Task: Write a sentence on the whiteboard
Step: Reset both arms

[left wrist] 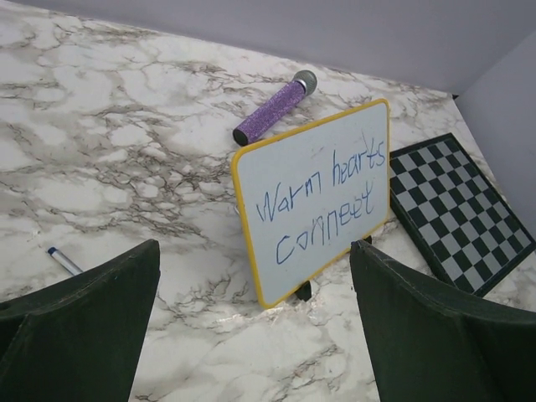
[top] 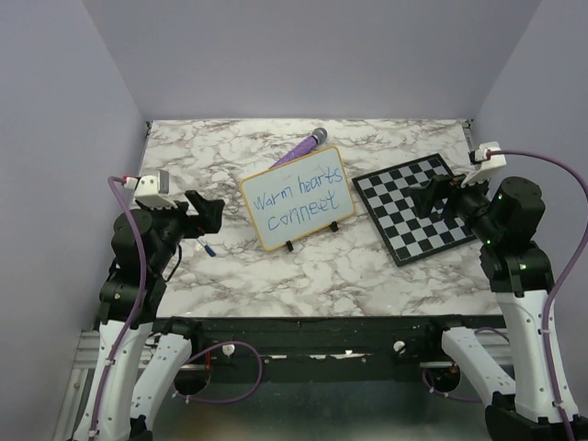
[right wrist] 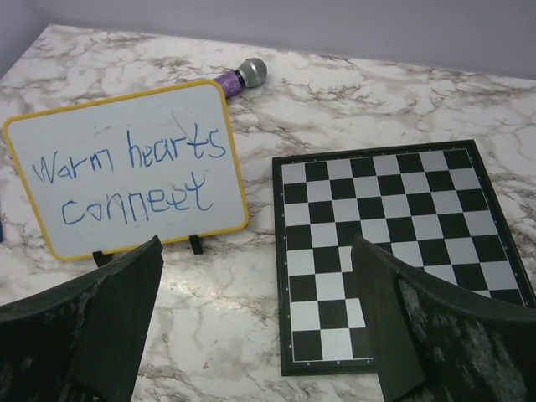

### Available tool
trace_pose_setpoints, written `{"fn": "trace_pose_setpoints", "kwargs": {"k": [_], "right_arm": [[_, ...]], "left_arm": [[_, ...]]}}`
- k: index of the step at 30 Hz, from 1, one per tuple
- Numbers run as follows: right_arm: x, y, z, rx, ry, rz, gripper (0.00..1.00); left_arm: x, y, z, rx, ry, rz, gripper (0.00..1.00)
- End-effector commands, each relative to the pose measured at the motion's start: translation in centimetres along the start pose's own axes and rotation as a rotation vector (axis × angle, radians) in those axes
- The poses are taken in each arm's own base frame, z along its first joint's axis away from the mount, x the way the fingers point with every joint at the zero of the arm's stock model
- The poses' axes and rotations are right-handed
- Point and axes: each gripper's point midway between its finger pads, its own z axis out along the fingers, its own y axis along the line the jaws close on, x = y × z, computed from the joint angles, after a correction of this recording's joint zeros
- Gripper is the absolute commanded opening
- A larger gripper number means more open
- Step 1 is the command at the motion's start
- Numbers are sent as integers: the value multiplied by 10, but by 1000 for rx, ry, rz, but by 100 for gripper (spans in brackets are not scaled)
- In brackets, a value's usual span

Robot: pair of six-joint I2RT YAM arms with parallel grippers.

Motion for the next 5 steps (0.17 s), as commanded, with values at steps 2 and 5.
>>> {"fn": "trace_pose_setpoints", "kwargs": {"k": [2, 5], "right_arm": [[-5, 1, -3, -19, -27, -66, 98], [0, 10, 1, -80, -20, -75, 98]], "left_arm": [[1, -5, -7, 32, 11, 38, 99], [2, -7, -7, 43, 12, 34, 99]]}}
